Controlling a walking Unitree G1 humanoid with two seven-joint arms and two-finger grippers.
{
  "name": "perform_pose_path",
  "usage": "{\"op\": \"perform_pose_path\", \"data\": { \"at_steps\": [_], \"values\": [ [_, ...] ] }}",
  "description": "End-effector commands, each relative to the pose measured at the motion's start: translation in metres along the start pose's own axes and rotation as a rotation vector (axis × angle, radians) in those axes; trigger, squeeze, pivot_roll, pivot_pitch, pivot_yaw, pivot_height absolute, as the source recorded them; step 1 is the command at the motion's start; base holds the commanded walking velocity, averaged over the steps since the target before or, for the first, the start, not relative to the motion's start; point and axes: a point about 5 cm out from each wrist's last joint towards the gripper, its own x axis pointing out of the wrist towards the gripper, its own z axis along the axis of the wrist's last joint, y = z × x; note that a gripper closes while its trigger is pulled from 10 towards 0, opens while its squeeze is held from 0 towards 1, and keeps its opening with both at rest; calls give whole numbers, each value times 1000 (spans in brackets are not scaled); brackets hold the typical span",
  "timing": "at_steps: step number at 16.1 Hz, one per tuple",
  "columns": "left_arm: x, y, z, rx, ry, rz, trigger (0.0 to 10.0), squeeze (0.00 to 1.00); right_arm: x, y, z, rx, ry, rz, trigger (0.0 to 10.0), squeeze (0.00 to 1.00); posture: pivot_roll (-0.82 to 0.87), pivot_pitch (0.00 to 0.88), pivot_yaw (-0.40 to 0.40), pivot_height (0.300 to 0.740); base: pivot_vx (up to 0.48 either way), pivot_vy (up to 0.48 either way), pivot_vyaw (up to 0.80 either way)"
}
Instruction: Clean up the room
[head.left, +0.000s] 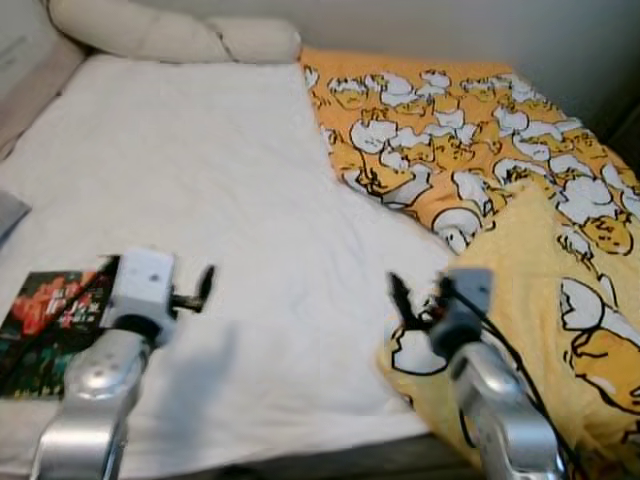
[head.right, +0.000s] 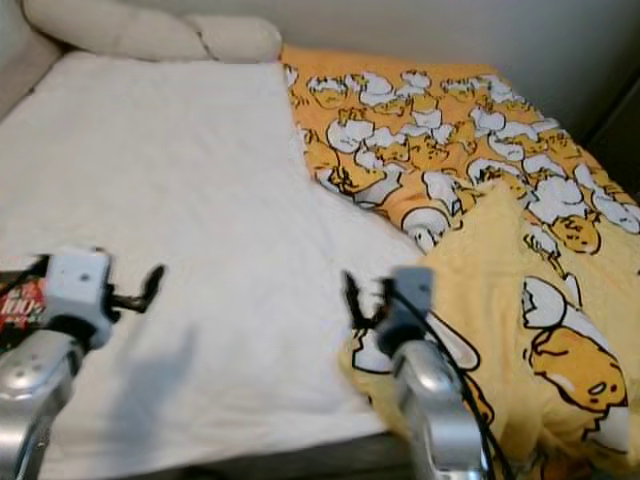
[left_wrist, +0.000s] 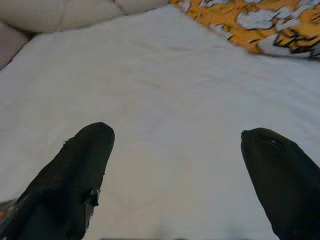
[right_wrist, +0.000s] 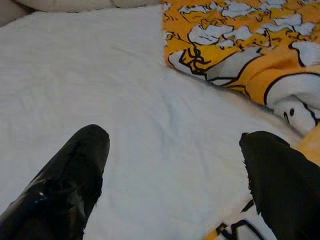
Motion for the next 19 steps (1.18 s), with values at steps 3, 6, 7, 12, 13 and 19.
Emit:
{"op": "perform_pose_path", "data": {
  "at_steps": [3, 6, 7, 12, 13, 19],
  "values": [
    [-2, -11, 1, 27, 1, -77, 10000, 0, -3, -12, -9, -61, 86, 18, 10000, 463, 19, 0, -58, 740, 0, 0, 0],
    [-7, -13, -1, 88, 27, -171, 10000, 0, 8, -20, -16, -112, 183, 26, 10000, 1000, 25, 0, -63, 740, 0, 0, 0],
    [-8, -13, -1, 103, 31, -181, 10000, 0, 12, -22, -16, -126, 202, 37, 10000, 1000, 28, 0, -64, 740, 0, 0, 0],
    [-10, -15, 1, 106, 32, -207, 10000, 0, 23, -24, -11, -134, 205, 53, 10000, 1000, 32, 0, -61, 740, 0, 0, 0],
    [-10, -15, 1, 99, 40, -197, 10000, 0, 23, -22, -11, -134, 203, 61, 10000, 1000, 32, 0, -61, 740, 0, 0, 0],
    [-9, -21, 3, 98, 43, -218, 10000, 0, 26, -21, -12, -145, 210, 79, 10000, 1000, 41, 0, -66, 740, 0, 0, 0]
  ]
}}
